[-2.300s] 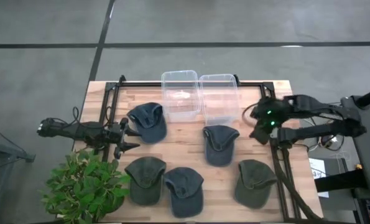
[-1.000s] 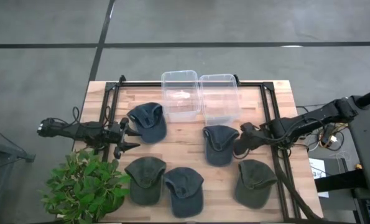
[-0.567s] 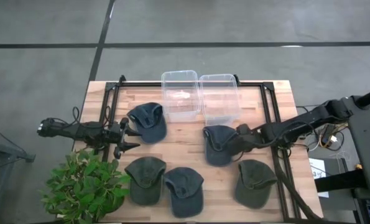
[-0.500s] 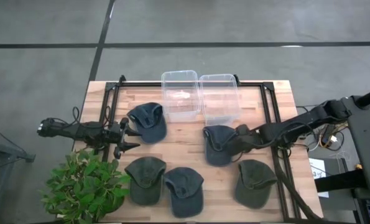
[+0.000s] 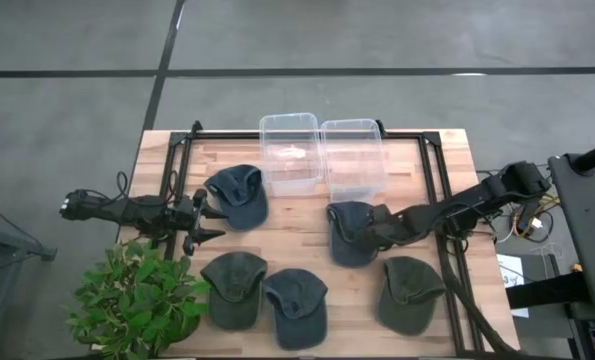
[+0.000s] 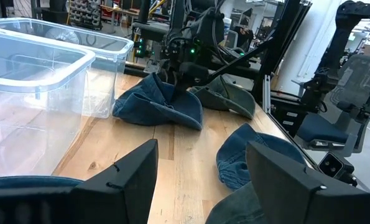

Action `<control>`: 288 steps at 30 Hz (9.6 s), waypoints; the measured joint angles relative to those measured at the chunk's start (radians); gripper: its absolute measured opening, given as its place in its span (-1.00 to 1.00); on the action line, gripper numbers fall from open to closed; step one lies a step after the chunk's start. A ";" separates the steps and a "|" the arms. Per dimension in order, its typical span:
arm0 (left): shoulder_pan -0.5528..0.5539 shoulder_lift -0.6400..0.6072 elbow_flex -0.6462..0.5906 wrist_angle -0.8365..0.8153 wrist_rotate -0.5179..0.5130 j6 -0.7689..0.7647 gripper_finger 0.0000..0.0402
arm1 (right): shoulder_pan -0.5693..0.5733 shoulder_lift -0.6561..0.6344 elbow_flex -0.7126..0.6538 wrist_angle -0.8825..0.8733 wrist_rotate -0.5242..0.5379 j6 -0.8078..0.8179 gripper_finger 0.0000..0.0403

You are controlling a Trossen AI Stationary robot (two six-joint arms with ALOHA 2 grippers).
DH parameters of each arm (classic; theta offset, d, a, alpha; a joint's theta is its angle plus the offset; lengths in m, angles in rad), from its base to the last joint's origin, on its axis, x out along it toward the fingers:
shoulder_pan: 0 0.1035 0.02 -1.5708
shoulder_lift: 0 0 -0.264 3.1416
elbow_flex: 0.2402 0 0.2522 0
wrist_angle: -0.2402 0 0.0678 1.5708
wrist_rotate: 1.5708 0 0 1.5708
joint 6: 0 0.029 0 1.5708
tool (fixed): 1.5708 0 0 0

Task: Pick & Place hat
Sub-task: Put the middle right blue cap into the right transparent bin, then put the top blue cap into the right transparent bin

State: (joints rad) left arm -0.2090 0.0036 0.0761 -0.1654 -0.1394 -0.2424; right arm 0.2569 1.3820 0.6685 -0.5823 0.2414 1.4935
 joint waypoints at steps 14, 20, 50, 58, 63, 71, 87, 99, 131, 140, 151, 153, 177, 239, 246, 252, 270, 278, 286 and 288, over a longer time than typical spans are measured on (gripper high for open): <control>0.000 0.000 0.000 0.000 0.000 0.000 0.18 | 0.003 -0.025 0.013 0.014 -0.015 -0.014 -0.91; 0.000 0.000 0.000 0.000 0.000 0.000 0.18 | 0.028 -0.115 0.057 0.008 -0.085 -0.081 -0.93; 0.000 0.000 0.000 0.000 0.000 0.000 0.18 | -0.019 -0.460 0.671 -0.054 -0.043 -0.978 -0.94; 0.000 0.000 0.000 0.000 0.000 -0.001 0.18 | -0.018 -0.510 0.656 0.176 -0.430 -1.131 -0.94; 0.000 0.000 0.000 0.000 0.000 -0.033 0.18 | -0.018 -0.507 0.655 0.267 -0.570 -1.165 -0.94; 0.000 0.000 0.000 0.000 0.000 -0.082 0.18 | -0.019 -0.487 0.647 0.187 -0.282 -1.055 -0.94; 0.000 0.000 0.000 0.000 0.000 -0.084 0.18 | -0.182 -0.341 0.646 -0.346 0.529 -0.553 -0.94; 0.000 0.000 0.000 0.000 0.000 -0.124 0.18 | -0.645 -0.185 0.640 -0.235 0.169 -0.813 -0.94; 0.000 0.000 0.000 0.000 0.000 -0.136 0.18 | -0.865 -0.155 0.319 0.038 -0.086 -0.812 -0.94; 0.000 0.000 0.000 0.000 0.000 -0.136 0.18 | -0.866 -0.154 0.309 0.038 -0.086 -0.808 -0.90; 0.000 0.000 0.000 0.000 0.000 -0.136 0.18 | -0.867 -0.154 0.287 0.035 -0.087 -0.786 -0.59; 0.000 0.000 0.000 0.000 0.000 -0.136 0.18 | -0.867 -0.154 0.287 0.035 -0.094 -0.786 -0.56; 0.000 0.000 0.000 0.000 0.000 -0.136 0.18 | -0.866 -0.156 0.303 -0.035 -0.163 -0.801 -0.34; 0.000 0.499 0.488 -0.432 -0.298 -0.420 0.18 | -0.578 -1.029 -0.286 0.614 -0.286 -1.100 -0.63; 0.012 0.708 0.683 -0.668 -0.427 -0.660 0.18 | -0.578 -1.035 -0.388 0.774 -0.285 -1.109 -0.65; 0.050 0.819 0.763 -0.772 -0.423 -0.788 0.18 | -0.578 -1.035 -0.473 0.923 -0.285 -1.102 -0.63; 0.173 0.990 0.770 -1.020 -0.335 -1.163 0.18 | -0.578 -1.033 -0.476 0.940 -0.290 -1.101 -0.63; 0.173 1.045 0.770 -1.012 -0.321 -1.151 0.18 | -0.578 -1.033 -0.477 0.937 -0.292 -1.101 -0.65; 0.173 1.179 0.769 -1.012 -0.282 -1.233 0.18 | -0.578 -1.033 -0.477 0.935 -0.292 -1.103 -0.60; 0.173 1.212 0.769 -1.012 -0.289 -1.247 0.18 | -0.578 -1.033 -0.477 0.935 -0.294 -1.103 -0.59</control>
State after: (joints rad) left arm -0.0357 1.2160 0.8452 -1.1769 -0.4284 -1.4890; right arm -0.3206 0.3485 0.1913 0.3526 -0.0522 0.3904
